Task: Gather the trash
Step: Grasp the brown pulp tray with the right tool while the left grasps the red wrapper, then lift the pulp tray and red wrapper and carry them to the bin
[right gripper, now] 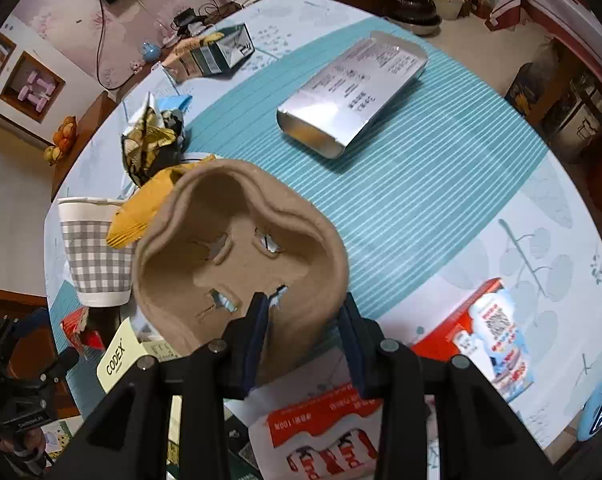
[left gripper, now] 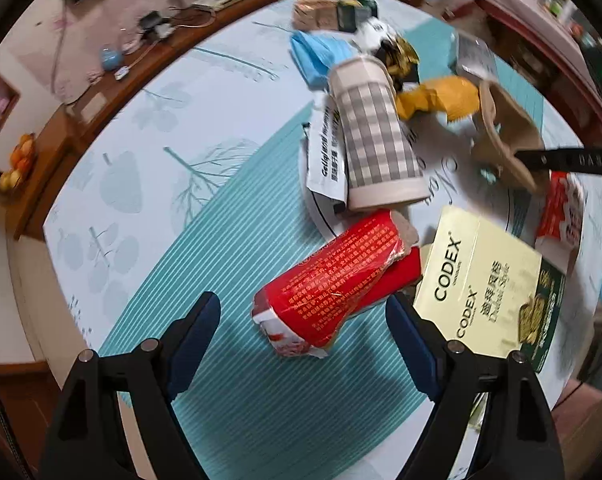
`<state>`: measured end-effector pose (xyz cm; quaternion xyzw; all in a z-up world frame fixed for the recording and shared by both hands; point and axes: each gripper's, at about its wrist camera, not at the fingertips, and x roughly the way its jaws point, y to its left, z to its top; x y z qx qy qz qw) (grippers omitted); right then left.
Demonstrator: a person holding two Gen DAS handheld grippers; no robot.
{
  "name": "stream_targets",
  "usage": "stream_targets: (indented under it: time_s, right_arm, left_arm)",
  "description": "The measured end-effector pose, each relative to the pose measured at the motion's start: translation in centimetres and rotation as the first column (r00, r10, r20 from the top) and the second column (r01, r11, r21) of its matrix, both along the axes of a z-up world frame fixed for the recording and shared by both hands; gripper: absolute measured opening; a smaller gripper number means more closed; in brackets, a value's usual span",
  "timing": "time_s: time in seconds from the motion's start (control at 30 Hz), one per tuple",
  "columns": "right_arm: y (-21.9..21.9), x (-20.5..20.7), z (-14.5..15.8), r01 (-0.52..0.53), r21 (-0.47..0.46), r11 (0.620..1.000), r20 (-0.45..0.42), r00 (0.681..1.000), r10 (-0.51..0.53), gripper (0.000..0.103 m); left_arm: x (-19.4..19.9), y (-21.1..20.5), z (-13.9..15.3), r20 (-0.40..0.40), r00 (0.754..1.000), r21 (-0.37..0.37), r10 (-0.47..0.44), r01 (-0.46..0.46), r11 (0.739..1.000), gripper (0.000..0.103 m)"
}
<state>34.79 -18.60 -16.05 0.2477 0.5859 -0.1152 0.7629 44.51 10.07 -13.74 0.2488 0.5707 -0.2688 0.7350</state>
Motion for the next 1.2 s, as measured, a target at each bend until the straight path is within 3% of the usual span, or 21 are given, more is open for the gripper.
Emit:
stream_targets:
  time_s: [0.2,0.47,0.67,0.83,1.03,1.2]
  right_arm:
    - [0.3,0.2,-0.5,0.004,0.007,1.000,-0.007,1.000,-0.004,0.031]
    - [0.7,0.9,-0.7,-0.009,0.007,1.000,-0.029,1.000,0.009,0.029]
    - [1.2,1.5,-0.9,-0.031,0.005,1.000,-0.052,0.998,0.031,0.028]
    - [1.6,1.2,-0.3,-0.032,0.030,0.999,-0.009,0.999,0.032,0.016]
    - [2.1,-0.3,1.6,-0.042,0.083,0.996,0.049,0.998,0.038,0.014]
    - [2.7,-2.3,4.8,-0.089,0.089,0.992,0.127,0.989,0.078,0.014]
  left_arm:
    - [0.7,-0.7,-1.9,-0.050,0.997,0.040,-0.058,0.060,0.997,0.082]
    - [1.2,-1.2,-3.7,-0.087,0.996,0.073,-0.028,0.035,0.997,0.051]
    - [0.9,-1.0,-3.7,-0.077,0.997,0.055,0.024,-0.020,0.998,0.045]
    - [-0.8,-0.5,-2.9,-0.044,0.997,0.063,0.071,-0.068,0.996,0.032]
    - [-3.1,0.5,-0.5,-0.005,0.987,0.027,0.158,-0.158,0.987,0.030]
    - [-5.7,2.1,3.0,0.033,0.966,-0.046,0.255,-0.253,0.966,0.030]
